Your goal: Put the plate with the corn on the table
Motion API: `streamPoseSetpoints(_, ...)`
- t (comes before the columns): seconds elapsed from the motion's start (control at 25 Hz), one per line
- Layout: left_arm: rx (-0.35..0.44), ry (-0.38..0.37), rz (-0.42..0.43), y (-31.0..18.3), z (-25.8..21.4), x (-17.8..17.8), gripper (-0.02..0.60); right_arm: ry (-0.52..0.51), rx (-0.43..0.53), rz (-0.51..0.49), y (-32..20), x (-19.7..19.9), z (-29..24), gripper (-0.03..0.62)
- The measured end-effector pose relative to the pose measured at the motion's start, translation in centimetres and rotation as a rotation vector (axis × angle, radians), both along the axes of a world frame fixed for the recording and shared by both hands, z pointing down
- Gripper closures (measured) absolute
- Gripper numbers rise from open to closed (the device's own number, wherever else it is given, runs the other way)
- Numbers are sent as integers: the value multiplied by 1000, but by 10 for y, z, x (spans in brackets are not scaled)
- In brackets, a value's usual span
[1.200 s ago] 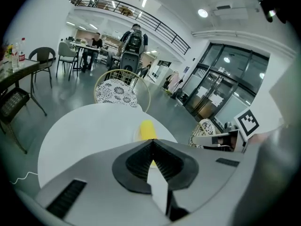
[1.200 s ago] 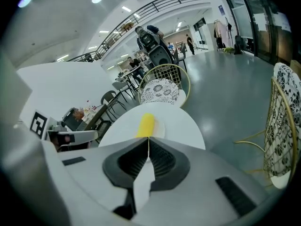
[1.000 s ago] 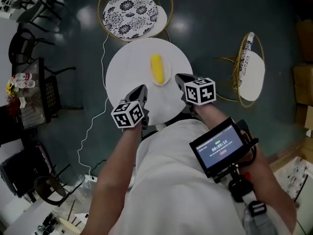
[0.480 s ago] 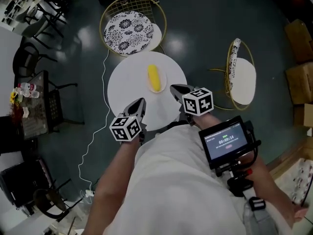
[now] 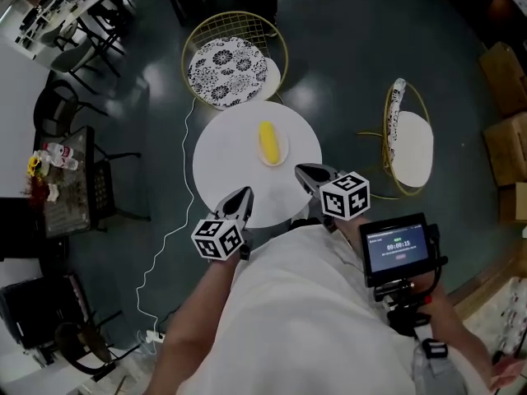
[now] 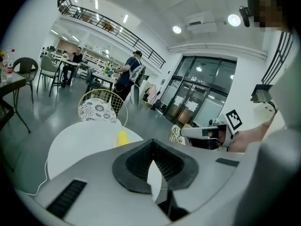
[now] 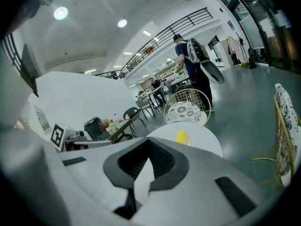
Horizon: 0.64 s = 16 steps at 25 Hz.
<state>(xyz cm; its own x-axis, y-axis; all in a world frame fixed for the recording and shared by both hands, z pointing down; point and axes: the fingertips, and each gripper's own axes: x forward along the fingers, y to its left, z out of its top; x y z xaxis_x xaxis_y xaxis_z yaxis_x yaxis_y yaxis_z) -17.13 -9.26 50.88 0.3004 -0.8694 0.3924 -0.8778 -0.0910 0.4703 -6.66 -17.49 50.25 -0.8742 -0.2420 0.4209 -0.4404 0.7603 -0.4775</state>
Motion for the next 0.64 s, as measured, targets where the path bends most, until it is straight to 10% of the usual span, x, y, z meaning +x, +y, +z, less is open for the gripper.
streamPoseSetpoints(0.64,64,-10,39,11,-14,11,575,-64,32,27,25,10,-9,585)
